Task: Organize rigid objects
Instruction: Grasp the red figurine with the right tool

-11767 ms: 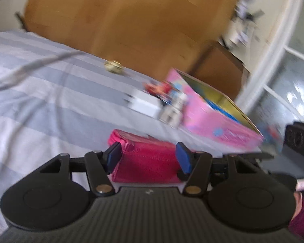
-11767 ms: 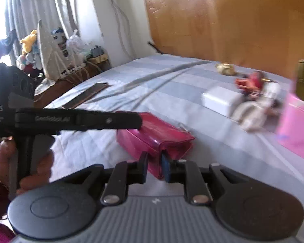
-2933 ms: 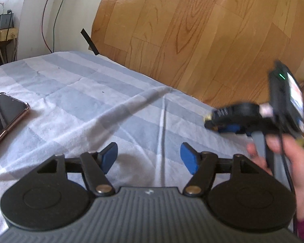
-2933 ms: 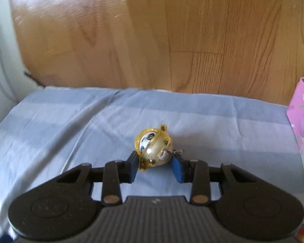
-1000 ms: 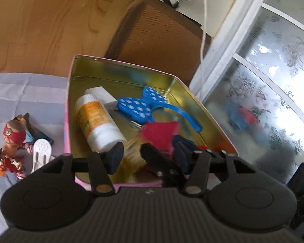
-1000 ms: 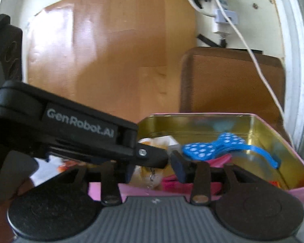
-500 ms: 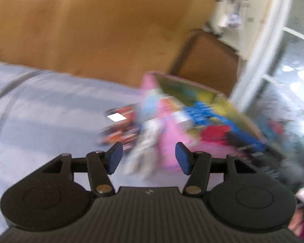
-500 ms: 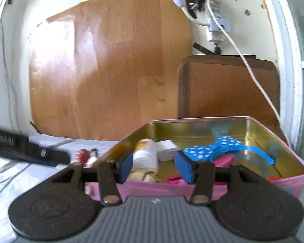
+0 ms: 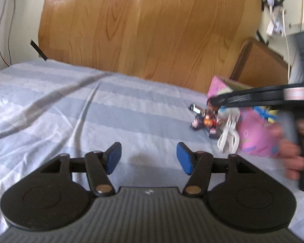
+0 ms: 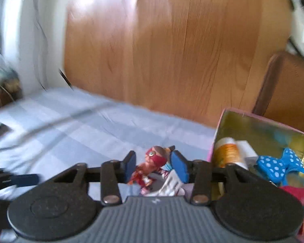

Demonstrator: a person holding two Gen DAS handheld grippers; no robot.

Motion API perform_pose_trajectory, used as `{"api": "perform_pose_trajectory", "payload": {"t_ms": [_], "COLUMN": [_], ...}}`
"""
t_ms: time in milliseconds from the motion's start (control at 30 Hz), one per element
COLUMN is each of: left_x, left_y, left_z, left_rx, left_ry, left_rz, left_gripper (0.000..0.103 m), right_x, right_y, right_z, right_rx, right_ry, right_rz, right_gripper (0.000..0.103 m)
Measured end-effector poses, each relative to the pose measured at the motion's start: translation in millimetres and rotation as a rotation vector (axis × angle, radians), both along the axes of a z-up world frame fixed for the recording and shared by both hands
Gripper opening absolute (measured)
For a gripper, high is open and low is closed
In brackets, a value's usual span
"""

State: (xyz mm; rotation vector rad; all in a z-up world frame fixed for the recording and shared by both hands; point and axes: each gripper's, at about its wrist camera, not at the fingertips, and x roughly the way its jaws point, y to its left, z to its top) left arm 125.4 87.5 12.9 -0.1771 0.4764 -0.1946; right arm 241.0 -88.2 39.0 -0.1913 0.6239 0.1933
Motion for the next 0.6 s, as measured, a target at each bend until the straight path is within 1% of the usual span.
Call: {"api": "perform_pose_trajectory", "payload": {"t_ms": [33,67,133,200,233,267,333,433,467,500,533,567,600], "left_x": [-1,-3,-3,0,2,4,5,8,9,9,9,6,5], "left_y": [3,7,15,26,30,36,46,55,56,57,57,58,58], "left_z": [0,1,0,-1,-2,-4,-6,-10,-11,-12,-12,-11,-11], "left_rx": [-0.018,-0.042,-0.085,-0.146,-0.177,-0.216,-0.279,-0.361,-0.381,-0.396,-0.407,-0.416,-0.426], "left_ry": [-0.016,-0.026,-0.026,-0.013,-0.003,0.009,0.024,0.041,0.046,0.046,0.047,0.047,0.054], "left_rz": [0.008,0.018,0.041,0.058,0.065,0.072,0.078,0.053,0.035,0.018,0.007,-0.005,-0.022], "left_gripper": [0.068,0.068,0.068,0.068,0.068,0.068,0.068,0.068,0.068,0.068,0.068,0.068,0.068], "right_x": [15,23,31,22,12,0,-31,-81,-94,-111,-124,-137,-149], "right_y": [6,8,15,16,18,21,26,27,27,25,24,22,17], "right_z": [-6,-13,-15,-13,-12,-10,-8,-10,-11,-13,-14,-14,-15], "right_rx": [-0.010,0.001,0.017,0.113,0.144,0.141,0.115,0.071,0.053,0.033,0.020,0.018,0.033], "right_ry": [0.043,0.078,0.092,0.116,0.116,0.096,0.048,0.030,0.025,0.008,-0.015,-0.040,-0.054], "right_rz": [-0.013,-0.010,-0.013,0.055,0.101,0.143,0.261,0.444,0.484,0.510,0.506,0.497,0.491], "right_gripper": [0.044,0.037,0.031,0.031,0.031,0.031,0.031,0.031,0.032,0.037,0.050,0.056,0.056]}}
